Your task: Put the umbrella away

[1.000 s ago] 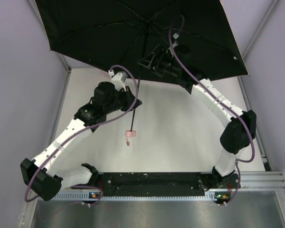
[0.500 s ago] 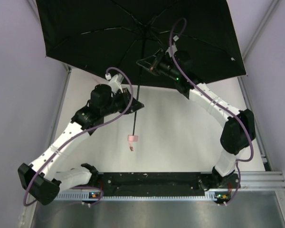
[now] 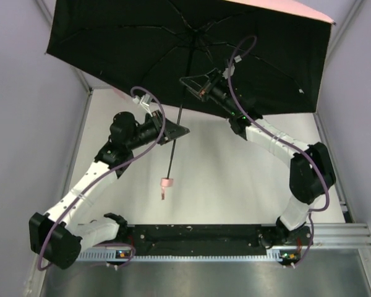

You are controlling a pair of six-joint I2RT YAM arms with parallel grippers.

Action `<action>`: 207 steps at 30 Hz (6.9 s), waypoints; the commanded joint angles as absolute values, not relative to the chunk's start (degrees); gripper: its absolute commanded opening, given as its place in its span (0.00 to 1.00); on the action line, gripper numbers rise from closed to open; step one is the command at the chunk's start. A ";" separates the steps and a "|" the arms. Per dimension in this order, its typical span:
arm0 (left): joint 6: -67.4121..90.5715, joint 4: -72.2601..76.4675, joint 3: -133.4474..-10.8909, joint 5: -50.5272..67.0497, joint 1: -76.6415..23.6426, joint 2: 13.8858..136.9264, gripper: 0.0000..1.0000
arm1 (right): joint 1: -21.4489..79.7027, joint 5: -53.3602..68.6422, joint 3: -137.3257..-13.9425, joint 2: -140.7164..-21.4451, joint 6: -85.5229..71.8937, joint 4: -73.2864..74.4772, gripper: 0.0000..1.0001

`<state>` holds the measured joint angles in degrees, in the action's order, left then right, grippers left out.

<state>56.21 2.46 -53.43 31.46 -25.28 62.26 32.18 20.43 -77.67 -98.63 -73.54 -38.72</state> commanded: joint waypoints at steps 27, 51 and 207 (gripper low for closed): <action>35.69 -7.91 -61.61 11.60 -35.77 57.83 0.00 | 31.73 0.87 -120.67 -104.59 -57.05 15.13 0.64; 36.74 -6.06 -63.19 19.25 -35.60 60.64 0.00 | 33.66 2.03 -130.60 -116.36 -60.03 6.15 0.42; 49.05 16.53 -61.08 28.30 -31.91 77.16 0.22 | 24.61 35.33 -70.75 -93.52 -74.88 -45.97 0.00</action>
